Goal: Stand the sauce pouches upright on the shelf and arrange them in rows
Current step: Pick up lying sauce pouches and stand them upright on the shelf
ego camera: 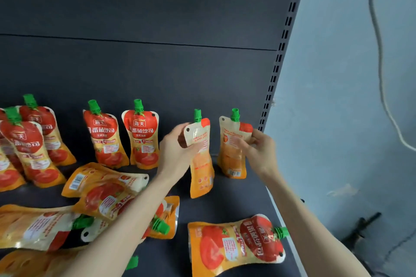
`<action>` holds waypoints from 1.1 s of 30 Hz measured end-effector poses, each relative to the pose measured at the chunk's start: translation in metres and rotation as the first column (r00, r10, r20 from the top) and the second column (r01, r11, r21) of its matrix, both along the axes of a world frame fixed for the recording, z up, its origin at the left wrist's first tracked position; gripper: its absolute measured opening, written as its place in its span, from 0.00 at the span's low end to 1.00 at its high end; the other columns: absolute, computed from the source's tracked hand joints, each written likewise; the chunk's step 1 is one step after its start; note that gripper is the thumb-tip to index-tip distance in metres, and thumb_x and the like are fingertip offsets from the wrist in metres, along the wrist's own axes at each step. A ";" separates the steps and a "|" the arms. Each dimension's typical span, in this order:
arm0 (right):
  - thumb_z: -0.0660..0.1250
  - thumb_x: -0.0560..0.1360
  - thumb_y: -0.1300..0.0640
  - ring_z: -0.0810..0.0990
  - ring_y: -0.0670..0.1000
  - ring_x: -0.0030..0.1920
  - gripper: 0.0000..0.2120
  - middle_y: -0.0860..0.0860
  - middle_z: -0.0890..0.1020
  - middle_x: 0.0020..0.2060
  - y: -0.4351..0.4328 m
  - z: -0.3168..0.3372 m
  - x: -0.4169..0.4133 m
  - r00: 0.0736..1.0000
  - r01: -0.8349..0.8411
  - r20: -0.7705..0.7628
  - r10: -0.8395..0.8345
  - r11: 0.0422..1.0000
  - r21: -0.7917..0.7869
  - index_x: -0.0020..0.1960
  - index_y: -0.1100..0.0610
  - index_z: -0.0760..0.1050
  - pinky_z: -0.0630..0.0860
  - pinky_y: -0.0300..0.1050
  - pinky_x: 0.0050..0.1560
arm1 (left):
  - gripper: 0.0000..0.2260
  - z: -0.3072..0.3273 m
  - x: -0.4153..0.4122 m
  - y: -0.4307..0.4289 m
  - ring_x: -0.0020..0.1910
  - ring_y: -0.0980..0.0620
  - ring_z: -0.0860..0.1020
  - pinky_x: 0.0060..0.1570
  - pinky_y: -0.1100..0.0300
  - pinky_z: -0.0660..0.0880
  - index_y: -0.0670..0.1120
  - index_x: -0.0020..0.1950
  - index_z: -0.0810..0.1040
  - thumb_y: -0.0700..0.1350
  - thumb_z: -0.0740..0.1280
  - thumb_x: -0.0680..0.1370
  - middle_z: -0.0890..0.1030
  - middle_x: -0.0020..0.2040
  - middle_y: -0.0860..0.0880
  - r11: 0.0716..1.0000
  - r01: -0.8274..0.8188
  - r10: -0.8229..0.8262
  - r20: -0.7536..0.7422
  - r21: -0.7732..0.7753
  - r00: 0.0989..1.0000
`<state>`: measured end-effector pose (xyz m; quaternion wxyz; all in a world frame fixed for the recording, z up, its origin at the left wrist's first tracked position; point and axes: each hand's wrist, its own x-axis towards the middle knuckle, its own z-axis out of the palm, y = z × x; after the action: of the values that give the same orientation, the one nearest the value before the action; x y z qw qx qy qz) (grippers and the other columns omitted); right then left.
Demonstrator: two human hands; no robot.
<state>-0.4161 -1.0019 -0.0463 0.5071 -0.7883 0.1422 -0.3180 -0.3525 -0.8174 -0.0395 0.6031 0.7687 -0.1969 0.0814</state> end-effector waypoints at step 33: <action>0.74 0.69 0.59 0.76 0.39 0.31 0.11 0.45 0.78 0.32 0.019 0.040 0.009 0.976 -0.171 0.172 0.136 0.962 0.212 0.44 0.60 0.73 0.73 0.31 0.34 | 0.14 0.021 0.024 0.007 0.50 0.58 0.78 0.49 0.62 0.75 0.51 0.52 0.75 0.52 0.73 0.70 0.79 0.48 0.56 0.989 0.102 -0.099 0.038 -0.105 0.994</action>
<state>-0.4069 -0.9830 -0.0067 0.6259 -0.7072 0.0754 -0.3200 -0.3289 -0.8100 -0.0184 0.6432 0.7232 -0.2405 0.0736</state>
